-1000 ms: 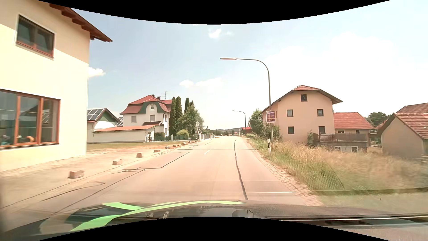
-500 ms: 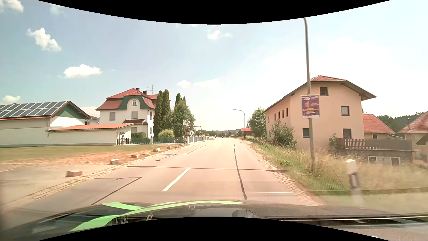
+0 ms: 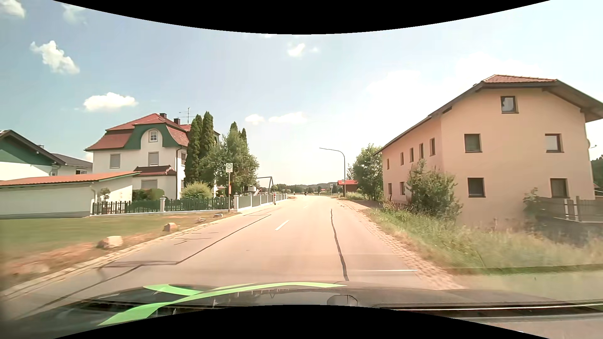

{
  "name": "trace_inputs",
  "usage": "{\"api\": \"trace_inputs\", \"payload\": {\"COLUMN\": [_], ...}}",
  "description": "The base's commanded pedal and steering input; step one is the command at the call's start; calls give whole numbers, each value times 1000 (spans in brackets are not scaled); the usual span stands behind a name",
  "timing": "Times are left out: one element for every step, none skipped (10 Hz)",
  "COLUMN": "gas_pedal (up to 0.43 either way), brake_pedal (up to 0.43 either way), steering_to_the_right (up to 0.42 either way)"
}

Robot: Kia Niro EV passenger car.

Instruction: Follow the waypoints while adhering to traffic rules and regulations

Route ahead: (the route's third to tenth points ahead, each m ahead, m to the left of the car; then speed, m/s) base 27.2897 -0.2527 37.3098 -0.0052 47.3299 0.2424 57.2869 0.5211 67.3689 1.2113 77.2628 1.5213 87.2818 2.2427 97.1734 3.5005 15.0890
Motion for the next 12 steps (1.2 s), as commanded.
{"api": "trace_inputs", "payload": {"gas_pedal": [138, 157, 169, 169, 169, 169, 177, 189, 189, 209, 228, 240], "brake_pedal": [0, 0, 0, 0, 0, 0, 0, 0, 0, 0, 0, 0], "steering_to_the_right": [9, 9, 9, 9, 9, 7, 4, 2, 1, 1, 0, -2]}}
